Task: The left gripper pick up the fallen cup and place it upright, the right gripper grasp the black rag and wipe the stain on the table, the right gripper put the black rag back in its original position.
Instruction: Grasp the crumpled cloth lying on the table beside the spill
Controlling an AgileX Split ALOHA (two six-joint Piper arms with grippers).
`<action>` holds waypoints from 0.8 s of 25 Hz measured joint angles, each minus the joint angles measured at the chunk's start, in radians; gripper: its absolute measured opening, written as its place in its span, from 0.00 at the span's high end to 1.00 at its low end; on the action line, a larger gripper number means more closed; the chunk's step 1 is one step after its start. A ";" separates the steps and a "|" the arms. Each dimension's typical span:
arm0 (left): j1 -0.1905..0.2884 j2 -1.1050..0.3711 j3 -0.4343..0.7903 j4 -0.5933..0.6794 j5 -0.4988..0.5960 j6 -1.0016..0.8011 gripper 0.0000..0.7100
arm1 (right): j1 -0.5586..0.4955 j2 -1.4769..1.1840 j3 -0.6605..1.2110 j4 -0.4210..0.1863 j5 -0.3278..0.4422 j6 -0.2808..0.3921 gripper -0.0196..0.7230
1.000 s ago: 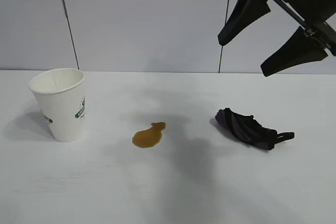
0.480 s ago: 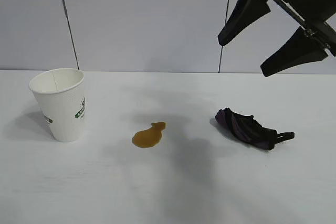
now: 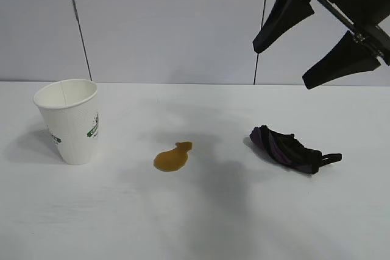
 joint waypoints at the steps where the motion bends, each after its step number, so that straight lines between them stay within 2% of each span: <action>1: 0.000 -0.001 0.000 0.000 0.000 0.000 0.15 | 0.000 0.000 0.000 -0.032 0.000 0.000 0.22; 6: 0.000 -0.004 0.000 -0.001 -0.007 0.000 0.15 | 0.000 0.013 0.000 -0.207 -0.012 0.027 0.22; 10: 0.000 -0.004 0.000 -0.002 -0.007 0.000 0.15 | 0.000 0.093 -0.008 -0.291 -0.048 0.031 0.22; 14: 0.000 -0.004 0.000 -0.002 -0.007 0.000 0.15 | 0.000 0.234 -0.062 -0.322 -0.064 0.031 0.22; 20: 0.000 -0.004 0.000 -0.002 -0.007 0.000 0.15 | 0.000 0.425 -0.238 -0.322 -0.044 0.036 0.22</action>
